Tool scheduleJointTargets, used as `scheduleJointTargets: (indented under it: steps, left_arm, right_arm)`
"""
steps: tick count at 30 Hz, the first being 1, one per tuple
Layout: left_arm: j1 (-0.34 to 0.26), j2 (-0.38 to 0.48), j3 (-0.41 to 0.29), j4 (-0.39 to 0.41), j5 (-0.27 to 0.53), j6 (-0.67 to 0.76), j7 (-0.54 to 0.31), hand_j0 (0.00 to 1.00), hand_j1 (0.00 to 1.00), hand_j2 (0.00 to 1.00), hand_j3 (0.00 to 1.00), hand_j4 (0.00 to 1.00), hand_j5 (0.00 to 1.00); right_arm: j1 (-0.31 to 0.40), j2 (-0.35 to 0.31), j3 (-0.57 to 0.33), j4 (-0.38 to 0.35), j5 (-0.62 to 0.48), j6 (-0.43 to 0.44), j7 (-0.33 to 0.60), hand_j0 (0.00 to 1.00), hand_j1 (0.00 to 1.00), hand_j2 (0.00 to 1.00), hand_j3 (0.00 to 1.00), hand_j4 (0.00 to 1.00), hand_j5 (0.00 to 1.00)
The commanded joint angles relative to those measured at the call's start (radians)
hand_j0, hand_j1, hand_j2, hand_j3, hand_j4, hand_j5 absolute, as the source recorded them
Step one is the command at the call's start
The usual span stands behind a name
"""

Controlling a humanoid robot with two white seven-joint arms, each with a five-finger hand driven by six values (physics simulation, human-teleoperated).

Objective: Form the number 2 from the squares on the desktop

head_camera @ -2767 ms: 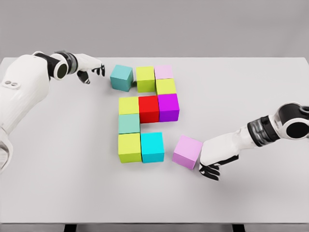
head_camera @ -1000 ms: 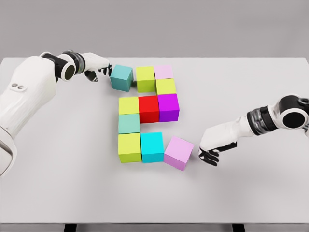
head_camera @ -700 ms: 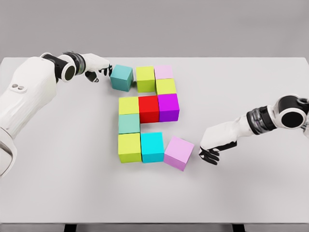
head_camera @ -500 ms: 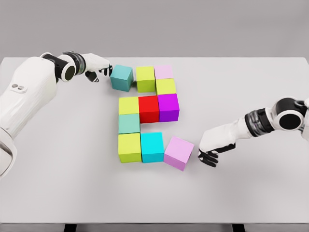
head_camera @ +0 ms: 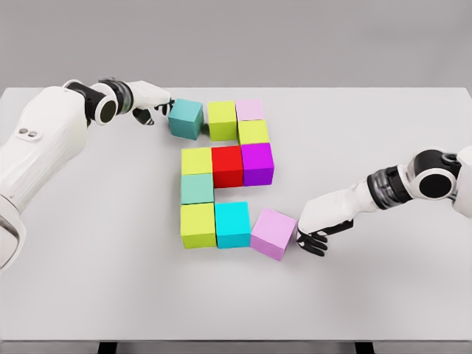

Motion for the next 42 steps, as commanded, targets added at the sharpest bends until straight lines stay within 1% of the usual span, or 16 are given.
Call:
scheduleJointTargets:
  steps: [1,8,10,22,26,30,31,33,39,40,42]
  left_arm:
    - [0.000,0.001,0.002,-0.001,0.000,-0.001,0.000,0.65,0.65,0.65,0.65,0.65,0.65]
    - [0.000,0.002,0.000,-0.013,0.012,-0.003,0.000,0.65,0.65,0.65,0.65,0.65,0.65]
    - [0.002,0.002,0.000,-0.025,0.012,-0.003,0.000,0.65,0.65,0.65,0.65,0.65,0.65]
    - [0.002,0.016,0.000,-0.024,0.015,0.001,-0.003,0.65,0.65,0.65,0.65,0.65,0.65]
    - [-0.002,0.021,0.002,-0.028,0.030,0.001,-0.032,0.65,0.65,0.65,0.65,0.65,0.65]
    - [-0.002,0.025,0.000,-0.042,0.038,0.001,-0.052,0.65,0.65,0.65,0.65,0.65,0.65]
    - [0.000,0.047,0.000,-0.065,0.049,0.001,-0.072,0.65,0.65,0.65,0.65,0.65,0.65]
    - [-0.002,0.079,0.000,-0.104,0.073,0.002,-0.079,0.65,0.65,0.65,0.65,0.65,0.65]
    - [-0.002,0.082,0.000,-0.107,0.073,0.002,-0.084,0.65,0.65,0.65,0.65,0.65,0.65]
    - [0.000,0.082,0.000,-0.117,0.073,0.002,-0.089,0.65,0.65,0.65,0.65,0.65,0.65]
    - [0.002,0.082,0.000,-0.125,0.073,0.002,-0.089,0.65,0.65,0.65,0.65,0.65,0.65]
  right_arm:
    - [0.000,-0.002,-0.001,-0.004,-0.006,0.002,0.000,0.13,0.13,0.13,0.13,0.13,0.13]
    - [0.000,-0.003,-0.001,-0.032,-0.007,0.002,0.000,0.13,0.13,0.13,0.13,0.13,0.13]
    - [0.000,-0.002,-0.001,-0.032,-0.007,0.002,0.000,0.13,0.13,0.13,0.13,0.13,0.13]
    - [-0.012,0.002,-0.001,-0.015,-0.009,0.002,0.000,0.13,0.13,0.13,0.13,0.13,0.13]
    - [-0.015,0.002,-0.001,-0.014,-0.009,0.002,0.000,0.13,0.13,0.13,0.13,0.13,0.13]
    - [-0.017,0.002,-0.001,-0.012,-0.009,0.002,0.000,0.13,0.13,0.13,0.13,0.13,0.13]
    - [-0.017,0.002,-0.001,-0.012,-0.009,0.002,0.000,0.13,0.13,0.13,0.13,0.13,0.13]
    - [-0.017,0.002,-0.001,-0.003,-0.009,0.002,0.000,0.13,0.13,0.13,0.13,0.13,0.13]
    - [-0.017,0.002,-0.002,0.002,-0.010,0.002,0.000,0.13,0.13,0.13,0.13,0.13,0.13]
    - [-0.017,0.003,-0.004,0.002,-0.010,0.002,0.000,0.13,0.13,0.13,0.13,0.13,0.13]
    - [-0.005,0.008,-0.036,0.002,-0.012,0.002,0.000,0.13,0.13,0.13,0.13,0.13,0.13]
